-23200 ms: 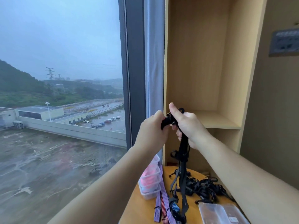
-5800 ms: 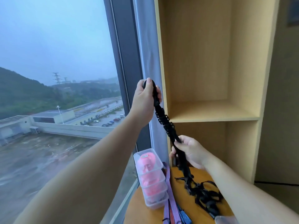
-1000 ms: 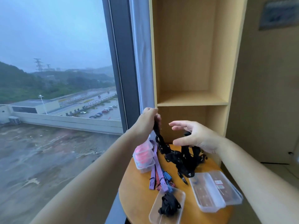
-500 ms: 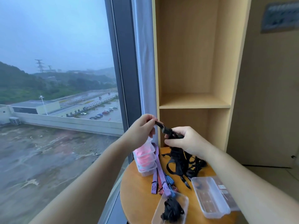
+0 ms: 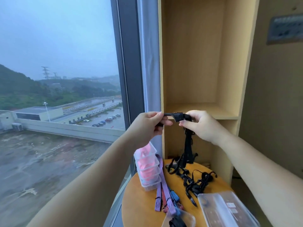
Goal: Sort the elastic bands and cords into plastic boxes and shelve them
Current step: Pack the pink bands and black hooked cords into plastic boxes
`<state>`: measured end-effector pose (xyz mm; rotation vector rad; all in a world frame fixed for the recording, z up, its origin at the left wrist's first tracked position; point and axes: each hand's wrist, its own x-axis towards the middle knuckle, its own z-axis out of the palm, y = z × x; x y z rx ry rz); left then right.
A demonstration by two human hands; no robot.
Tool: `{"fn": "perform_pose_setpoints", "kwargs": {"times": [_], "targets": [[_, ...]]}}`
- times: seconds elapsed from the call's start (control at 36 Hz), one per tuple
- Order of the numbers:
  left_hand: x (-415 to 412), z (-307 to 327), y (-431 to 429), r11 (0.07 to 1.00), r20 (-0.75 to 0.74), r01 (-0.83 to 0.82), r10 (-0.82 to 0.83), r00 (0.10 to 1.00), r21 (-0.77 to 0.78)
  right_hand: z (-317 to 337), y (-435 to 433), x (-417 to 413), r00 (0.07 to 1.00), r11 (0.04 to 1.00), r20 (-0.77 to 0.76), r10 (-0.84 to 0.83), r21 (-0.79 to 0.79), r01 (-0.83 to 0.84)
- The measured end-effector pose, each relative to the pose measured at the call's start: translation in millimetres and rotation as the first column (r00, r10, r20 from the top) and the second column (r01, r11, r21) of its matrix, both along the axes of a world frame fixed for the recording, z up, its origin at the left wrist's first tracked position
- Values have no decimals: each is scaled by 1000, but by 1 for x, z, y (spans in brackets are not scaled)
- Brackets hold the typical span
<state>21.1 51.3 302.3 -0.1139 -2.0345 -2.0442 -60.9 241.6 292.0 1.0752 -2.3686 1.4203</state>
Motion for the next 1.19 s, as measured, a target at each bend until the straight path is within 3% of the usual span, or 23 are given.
{"fn": "perform_pose_setpoints", "kwargs": {"times": [0.14, 0.25, 0.36, 0.53, 0.58, 0.67, 0.72, 0.81, 0.86, 0.92, 0.97, 1.08, 1.19], "targets": [[-5, 32, 6, 994, -75, 81, -76, 994, 70, 30, 6, -11, 983, 941, 55, 177, -301, -153], [-7, 49, 10, 983, -129, 94, -74, 989, 160, 32, 14, -18, 948, 894, 126, 291, -389, -222], [-11, 50, 15, 971, -155, 129, -98, 983, 201, 20, 11, -18, 955, 864, 126, 269, -470, -182], [-15, 33, 22, 941, -102, 256, -239, 966, 221, 17, 1, -9, 962, 897, 174, 212, -426, -121], [-16, 29, 22, 950, -116, 229, -208, 971, 211, 20, 2, -5, 962, 912, 179, 204, -393, -120], [-18, 24, 21, 994, -174, 88, -75, 982, 66, 22, 2, 1, 963, 938, 175, 205, -316, -142], [-18, 22, 22, 981, -251, -69, 22, 968, -182, 23, -1, 5, 950, 935, 206, 235, -315, -163], [-20, 15, 28, 790, -460, -372, 130, 878, -487, 26, -7, 10, 914, 904, 293, 280, -400, -149], [-20, 10, 32, 637, -587, -494, 80, 806, -592, 28, -9, 11, 912, 894, 335, 238, -443, -71], [-20, 7, 34, 562, -625, -531, 32, 780, -634, 28, -10, 11, 925, 888, 336, 179, -459, -5], [-19, 6, 33, 593, -608, -514, 51, 793, -621, 26, -10, 10, 939, 890, 311, 144, -457, 14], [-15, 4, 29, 767, -498, -398, 119, 859, -504, 20, -8, 8, 945, 887, 287, 157, -461, -8], [-10, -2, 28, 758, -481, -371, 86, 872, -537, 16, -10, 9, 923, 886, 332, 195, -463, -21]]}}
